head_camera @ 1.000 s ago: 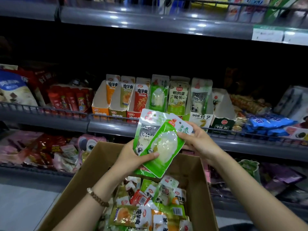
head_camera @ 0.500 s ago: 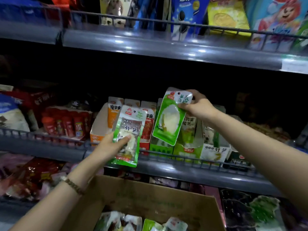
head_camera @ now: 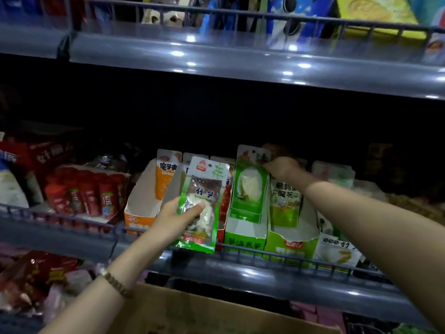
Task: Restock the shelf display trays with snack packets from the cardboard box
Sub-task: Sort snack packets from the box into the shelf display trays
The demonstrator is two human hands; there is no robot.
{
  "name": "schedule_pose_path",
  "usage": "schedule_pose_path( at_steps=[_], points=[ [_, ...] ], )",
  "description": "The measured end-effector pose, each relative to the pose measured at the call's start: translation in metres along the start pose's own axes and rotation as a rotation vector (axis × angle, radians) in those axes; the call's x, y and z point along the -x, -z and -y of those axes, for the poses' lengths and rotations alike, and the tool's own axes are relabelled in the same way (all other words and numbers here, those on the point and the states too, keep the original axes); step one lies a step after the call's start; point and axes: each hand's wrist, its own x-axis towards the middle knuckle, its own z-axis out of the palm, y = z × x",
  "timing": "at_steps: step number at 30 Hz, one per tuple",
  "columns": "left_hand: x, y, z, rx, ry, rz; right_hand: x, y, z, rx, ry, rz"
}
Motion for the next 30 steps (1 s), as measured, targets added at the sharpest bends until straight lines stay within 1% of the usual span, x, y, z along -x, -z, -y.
schedule_pose_path(
  at_steps=[4,7,11,13,15,17,18,20,23,26,30],
  points=[
    [0.0,-0.002,0.003,0.006,0.011,0.029,-0.003,-0.008,-0.013,0.095,0.056,0.034],
    [0.001,-0.003,0.004,0.019,0.036,0.067,0.0,-0.018,-0.022,0.146,0.051,0.042],
    [0.011,-0.012,0.0,0.006,0.024,0.12,0.012,-0.013,-0.024,0.171,0.099,-0.021],
    [0.016,-0.018,-0.006,-0.008,0.003,0.148,0.022,-0.004,-0.02,0.06,0.107,-0.06],
    [0.02,-0.026,-0.012,-0.011,-0.018,0.168,0.036,0.006,-0.01,-0.205,0.087,-0.065],
    [0.024,-0.037,-0.02,-0.001,-0.045,0.178,0.055,0.02,-0.003,-0.49,0.007,0.001],
    [0.026,-0.044,-0.025,0.003,-0.062,0.187,0.067,0.028,-0.002,-0.565,-0.012,0.071],
    [0.027,-0.062,-0.034,0.007,-0.096,0.205,0.088,0.041,-0.013,-0.566,0.023,0.201],
    [0.028,-0.093,-0.047,-0.006,-0.119,0.221,0.108,0.066,-0.038,-0.572,-0.035,0.259],
    [0.023,-0.128,-0.055,-0.046,-0.134,0.23,0.116,0.1,-0.059,-0.545,-0.071,0.205],
    [0.014,-0.165,-0.06,-0.094,-0.186,0.234,0.12,0.136,-0.09,-0.604,-0.041,0.013]
  ],
)
